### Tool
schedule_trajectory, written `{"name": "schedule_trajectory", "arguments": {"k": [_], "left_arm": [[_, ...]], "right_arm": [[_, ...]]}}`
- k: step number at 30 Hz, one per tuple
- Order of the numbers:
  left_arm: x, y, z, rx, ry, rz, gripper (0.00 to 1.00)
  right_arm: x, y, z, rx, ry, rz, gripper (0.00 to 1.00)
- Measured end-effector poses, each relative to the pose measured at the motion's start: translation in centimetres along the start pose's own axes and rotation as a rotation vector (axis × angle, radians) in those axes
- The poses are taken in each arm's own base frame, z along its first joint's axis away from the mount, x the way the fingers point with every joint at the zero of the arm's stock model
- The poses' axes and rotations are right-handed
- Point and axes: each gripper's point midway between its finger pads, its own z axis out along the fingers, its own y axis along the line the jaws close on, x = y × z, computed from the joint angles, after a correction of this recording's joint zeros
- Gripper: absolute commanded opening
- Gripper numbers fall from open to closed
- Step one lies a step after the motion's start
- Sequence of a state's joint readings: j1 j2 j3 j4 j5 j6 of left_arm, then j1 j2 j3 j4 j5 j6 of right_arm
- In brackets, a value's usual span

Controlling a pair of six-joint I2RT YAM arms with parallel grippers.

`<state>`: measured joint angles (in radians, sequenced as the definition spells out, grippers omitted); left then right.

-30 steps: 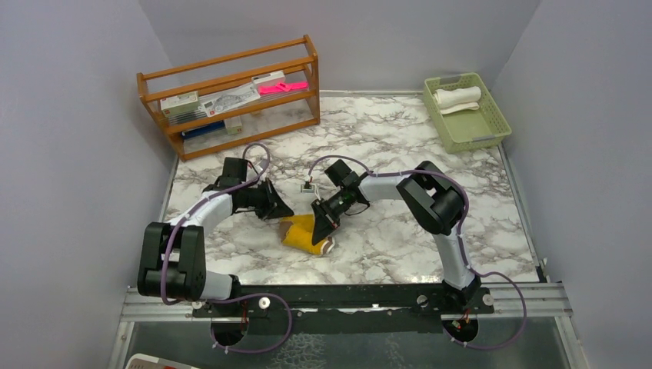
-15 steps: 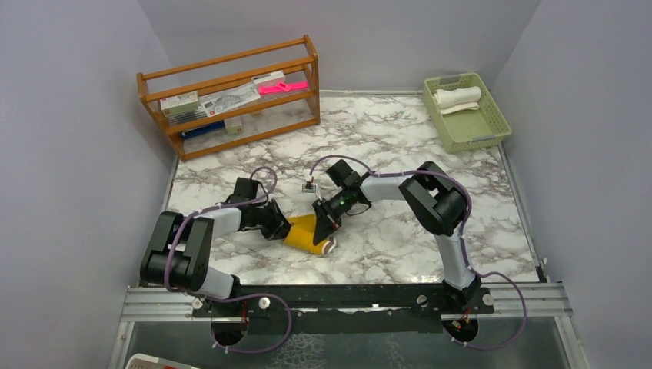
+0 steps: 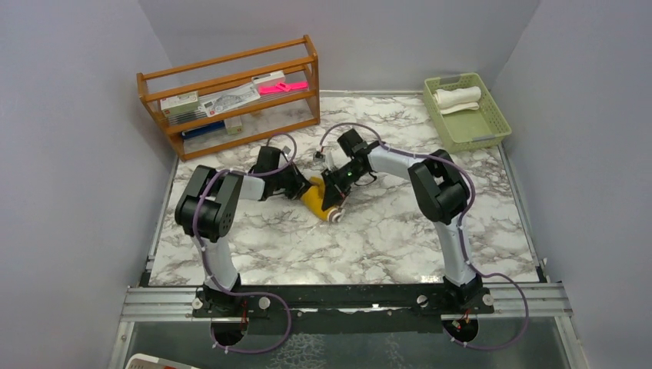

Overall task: Roll the towels
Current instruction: Roll the towel at the center of the board.

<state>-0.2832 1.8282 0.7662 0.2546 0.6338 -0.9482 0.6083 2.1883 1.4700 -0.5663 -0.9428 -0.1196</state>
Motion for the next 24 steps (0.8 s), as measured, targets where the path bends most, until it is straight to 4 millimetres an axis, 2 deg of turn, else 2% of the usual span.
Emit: {"name": "schedule_trajectory", "arguments": {"k": [5,9,19,24], "left_arm": [[-6.6,-2.0,2.8,0.009,-0.145,0.059,0.0],[-9.3,-2.8,3.8,0.014,-0.207,0.081,0.0],[-9.8,-2.6,3.8,0.058,-0.255,0.11,0.0],[-9.7,-2.4,3.4,0.087,-0.249,0.116,0.0]], "right_arm": [[-4.7,-3.8,-1.7,0.118,-0.026,-0.13,0.01],[-6.4,-4.9,-2.2,0.135,-0.04,-0.193,0.01],[-6.5,-4.0,-1.6,0.055,-0.051,-0.249,0.01],[-6.3,-3.4,-0.6,0.041,-0.031,-0.324,0.01]]}}
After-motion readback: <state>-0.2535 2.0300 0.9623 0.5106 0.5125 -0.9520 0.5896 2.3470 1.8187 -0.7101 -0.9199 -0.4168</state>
